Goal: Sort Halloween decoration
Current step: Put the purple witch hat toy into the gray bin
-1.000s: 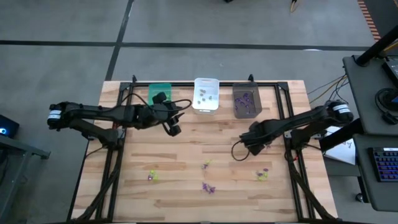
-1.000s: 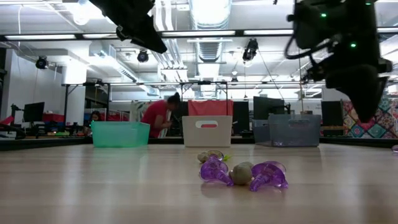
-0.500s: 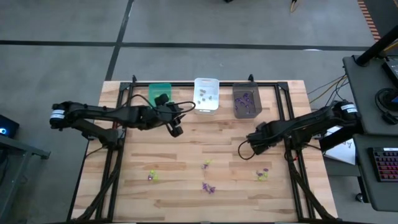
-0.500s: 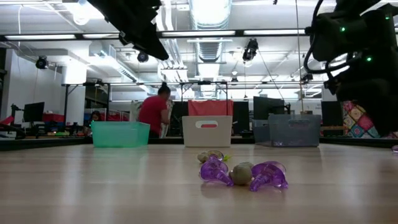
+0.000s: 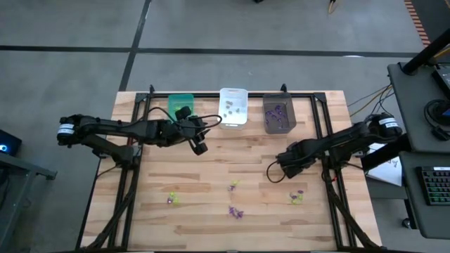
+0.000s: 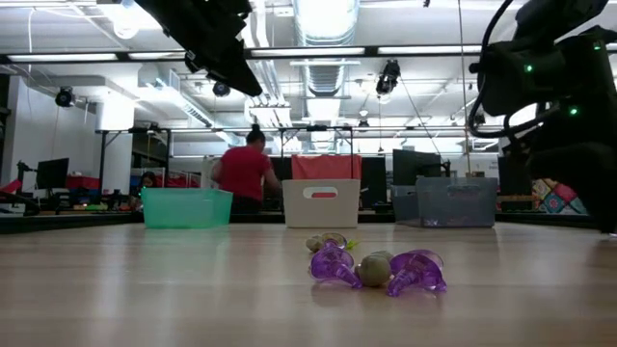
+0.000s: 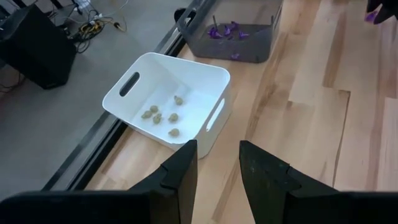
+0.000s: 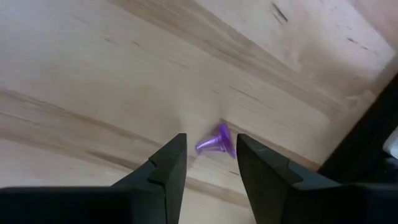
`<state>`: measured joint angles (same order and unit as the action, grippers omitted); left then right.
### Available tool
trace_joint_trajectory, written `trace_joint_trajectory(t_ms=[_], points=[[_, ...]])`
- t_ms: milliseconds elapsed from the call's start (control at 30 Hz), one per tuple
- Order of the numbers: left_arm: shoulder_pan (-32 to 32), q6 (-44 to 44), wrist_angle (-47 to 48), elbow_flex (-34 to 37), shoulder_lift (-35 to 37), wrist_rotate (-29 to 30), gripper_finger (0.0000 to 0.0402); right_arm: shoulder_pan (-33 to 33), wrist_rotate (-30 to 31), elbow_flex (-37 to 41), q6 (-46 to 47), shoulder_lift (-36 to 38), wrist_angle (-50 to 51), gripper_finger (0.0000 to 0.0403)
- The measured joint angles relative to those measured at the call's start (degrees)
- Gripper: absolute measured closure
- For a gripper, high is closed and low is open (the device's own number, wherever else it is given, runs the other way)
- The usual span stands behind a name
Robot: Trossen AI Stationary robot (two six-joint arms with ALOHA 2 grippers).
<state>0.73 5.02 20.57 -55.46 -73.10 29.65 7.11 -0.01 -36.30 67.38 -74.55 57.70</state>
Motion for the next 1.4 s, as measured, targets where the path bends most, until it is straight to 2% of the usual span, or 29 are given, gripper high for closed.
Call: trace_joint_trajectory(t_ms=[300, 667, 1000, 1200, 1400], points=[[0.00, 0.00, 0.03, 0.00, -0.02, 0.02, 0.0299, 0.00, -0.04, -0.21, -2.84, -4.60, -0.72, 0.0294], [0.00, 0.00, 0.01, 0.00, -0.04, 0.02, 0.0299, 0.00, -0.31, -0.03, -4.41, -3.44, -2.13, 0.0387], [0.00, 0.02, -0.21, 0.00, -0.04, 0.01, 0.0299, 0.00, 0.17, 0.05, -5.45, -2.57, -2.26, 0.0394], [-1.04, 0.02, -5.57, 0.79, -0.04, -0.07, 0.0299, -0.02, 0.31, -1.56, -5.82, 0.15, -2.11, 0.0394], [-1.87, 0.08, -9.66, 3.10, -0.04, -0.15, 0.0299, -0.02, 6.08, -7.45, -9.53, 3.06, -4.76, 0.0394]])
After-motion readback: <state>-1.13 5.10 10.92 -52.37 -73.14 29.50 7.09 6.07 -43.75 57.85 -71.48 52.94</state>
